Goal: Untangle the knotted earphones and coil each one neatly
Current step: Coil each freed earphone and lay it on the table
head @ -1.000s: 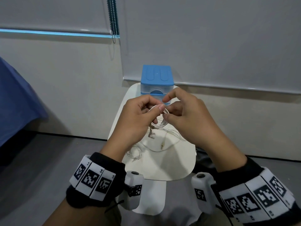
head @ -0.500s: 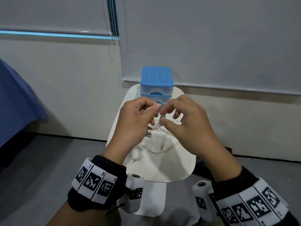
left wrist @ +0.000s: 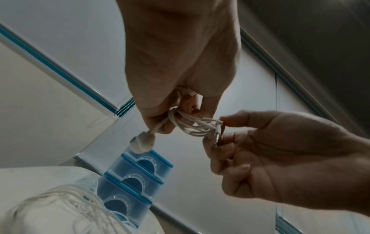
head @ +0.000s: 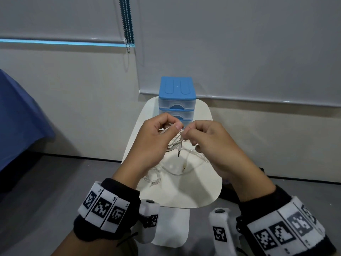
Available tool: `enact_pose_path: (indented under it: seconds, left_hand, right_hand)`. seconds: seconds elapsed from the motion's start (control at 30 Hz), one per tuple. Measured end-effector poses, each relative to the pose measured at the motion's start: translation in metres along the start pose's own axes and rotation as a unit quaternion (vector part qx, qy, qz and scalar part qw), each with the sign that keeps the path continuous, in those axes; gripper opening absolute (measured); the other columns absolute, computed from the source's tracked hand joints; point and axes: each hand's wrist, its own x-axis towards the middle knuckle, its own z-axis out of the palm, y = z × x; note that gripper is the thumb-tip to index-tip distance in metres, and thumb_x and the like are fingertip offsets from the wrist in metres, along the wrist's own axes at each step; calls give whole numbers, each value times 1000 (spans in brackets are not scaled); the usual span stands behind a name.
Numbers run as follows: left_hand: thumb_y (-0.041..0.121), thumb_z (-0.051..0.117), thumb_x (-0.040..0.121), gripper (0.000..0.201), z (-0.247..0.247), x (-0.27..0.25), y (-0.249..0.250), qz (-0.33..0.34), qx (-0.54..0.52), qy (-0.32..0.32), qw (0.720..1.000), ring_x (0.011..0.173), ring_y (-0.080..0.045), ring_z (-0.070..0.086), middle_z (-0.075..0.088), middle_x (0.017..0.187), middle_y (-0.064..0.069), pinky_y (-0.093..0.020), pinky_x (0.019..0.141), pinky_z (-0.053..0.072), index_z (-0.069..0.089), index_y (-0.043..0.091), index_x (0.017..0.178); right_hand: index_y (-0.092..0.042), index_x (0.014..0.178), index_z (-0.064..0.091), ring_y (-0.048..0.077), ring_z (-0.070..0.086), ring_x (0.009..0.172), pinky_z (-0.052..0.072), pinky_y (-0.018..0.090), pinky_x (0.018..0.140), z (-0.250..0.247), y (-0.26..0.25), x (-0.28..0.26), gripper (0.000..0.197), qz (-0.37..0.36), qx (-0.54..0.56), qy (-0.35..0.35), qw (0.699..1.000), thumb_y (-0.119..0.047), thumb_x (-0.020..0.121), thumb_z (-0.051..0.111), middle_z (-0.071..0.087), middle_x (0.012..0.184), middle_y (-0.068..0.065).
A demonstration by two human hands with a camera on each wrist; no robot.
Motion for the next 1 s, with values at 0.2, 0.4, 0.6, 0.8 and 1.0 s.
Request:
enact_pose_path:
  seconds: [0.2,0.4,0.6,0.8,1.0]
  left_hand:
    - [26,64,99,14,-4,2,3,16,76,-18,997,61,-6,49,60,71,12,-31,59,44,68,24,86]
    - [6,70,91,26,-8,0,4,14,14,-82,996,70,-18,52,54,80,-2,-43,65,50,67,27,106]
    - [7,73,86,30,-9,0,5,27,2,-89,996,71,-25,44,50,83,-9,-36,65,46,67,27,108]
    - [11,72,90,25,-6,3,-1,34,114,-64,991,59,-6,41,48,71,11,-16,59,37,64,32,100]
    - [11,74,88,23,-13,3,0,17,50,-96,994,69,-14,50,59,82,-7,-28,66,45,66,26,102]
  right_hand:
    - [-20,79,68,9,43,68,33,26,61,-5,2,1,18,67,80,-71,992,-14,95,65,60,77,-7]
    - [-21,78,68,8,39,64,31,24,57,-8,-3,4,19,110,138,-53,983,-12,95,66,59,74,-9]
    - [-20,73,68,8,37,61,30,24,56,-6,-5,5,23,114,147,-48,981,-12,95,65,59,71,-9]
    - [-21,77,67,8,38,61,29,26,58,-4,-12,3,22,97,141,-66,983,-13,97,63,60,68,-10]
    - [-16,81,67,12,51,69,39,30,64,-26,-9,6,18,-34,-28,-47,998,-12,98,63,64,79,8]
